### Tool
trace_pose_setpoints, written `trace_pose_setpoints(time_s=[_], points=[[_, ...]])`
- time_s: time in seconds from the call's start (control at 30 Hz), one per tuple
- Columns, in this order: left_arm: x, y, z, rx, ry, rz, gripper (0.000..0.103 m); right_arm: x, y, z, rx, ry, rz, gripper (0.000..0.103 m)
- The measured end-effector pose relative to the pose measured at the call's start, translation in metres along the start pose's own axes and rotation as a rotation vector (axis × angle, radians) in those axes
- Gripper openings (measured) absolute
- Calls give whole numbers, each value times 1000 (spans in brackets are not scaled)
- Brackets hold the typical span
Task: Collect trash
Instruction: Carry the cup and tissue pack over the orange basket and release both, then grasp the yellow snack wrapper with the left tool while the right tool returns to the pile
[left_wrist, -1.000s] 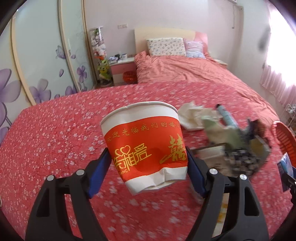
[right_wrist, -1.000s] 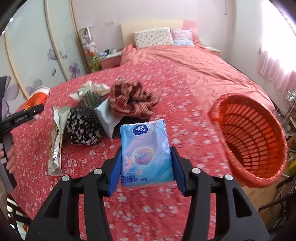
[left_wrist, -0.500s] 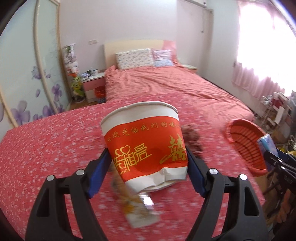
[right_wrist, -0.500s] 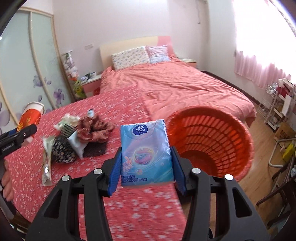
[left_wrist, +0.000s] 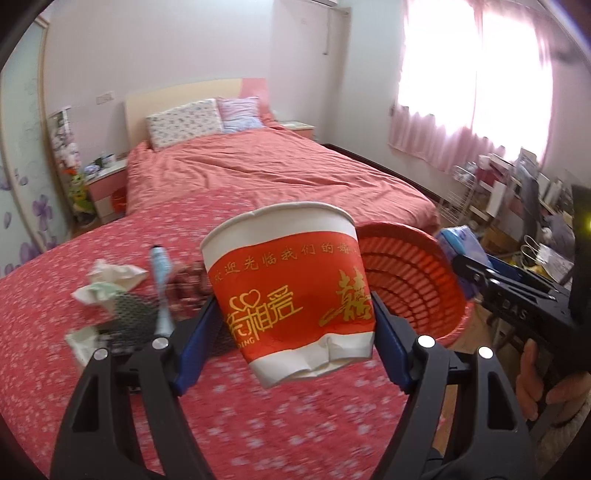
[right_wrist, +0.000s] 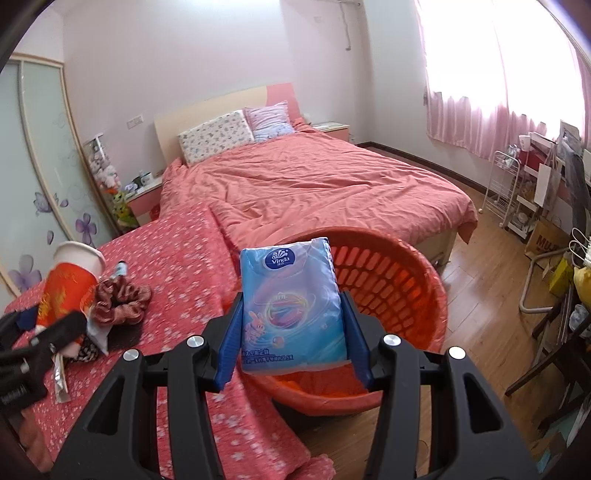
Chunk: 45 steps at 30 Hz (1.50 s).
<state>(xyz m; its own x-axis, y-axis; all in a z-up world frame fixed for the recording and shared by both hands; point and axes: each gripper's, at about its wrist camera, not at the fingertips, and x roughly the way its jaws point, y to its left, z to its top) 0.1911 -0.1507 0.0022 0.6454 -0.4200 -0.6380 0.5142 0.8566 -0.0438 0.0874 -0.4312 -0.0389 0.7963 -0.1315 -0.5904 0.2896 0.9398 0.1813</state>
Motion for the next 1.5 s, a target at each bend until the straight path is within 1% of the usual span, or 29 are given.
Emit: trace_pose_setpoints(time_s=[0.23, 0.4, 0.53, 0.63, 0.7, 0.8, 1.0, 1.2, 1.37, 1.5], points=[[37, -42, 10, 18, 33, -69, 76, 13, -25, 9, 41, -4, 6, 50], [68, -69, 17, 53, 55, -94, 76, 21, -45, 22, 98, -11, 29, 50], [93, -83, 23, 65, 72, -105, 76, 29, -54, 30, 121, -20, 38, 51], [110, -87, 24, 67, 98, -95, 77, 37, -59, 32, 142, -12, 51, 55], [121, -86, 23, 63, 125, -88, 81, 41, -63, 32, 154, -9, 53, 63], [127, -78, 18, 58, 139, -55, 85, 40, -66, 29, 154, -9, 37, 67], [111, -54, 7, 36, 136, -14, 85, 30, -53, 17, 117, 5, 7, 69], [66, -22, -6, 15, 92, 61, 85, 21, -33, 15, 72, 10, 18, 69], [24, 15, -28, -16, 59, 159, 85, 11, 0, 6, 7, 12, 40, 69], [-4, 54, -47, -77, 45, 224, 85, 8, 28, -4, -33, 27, 66, 69]])
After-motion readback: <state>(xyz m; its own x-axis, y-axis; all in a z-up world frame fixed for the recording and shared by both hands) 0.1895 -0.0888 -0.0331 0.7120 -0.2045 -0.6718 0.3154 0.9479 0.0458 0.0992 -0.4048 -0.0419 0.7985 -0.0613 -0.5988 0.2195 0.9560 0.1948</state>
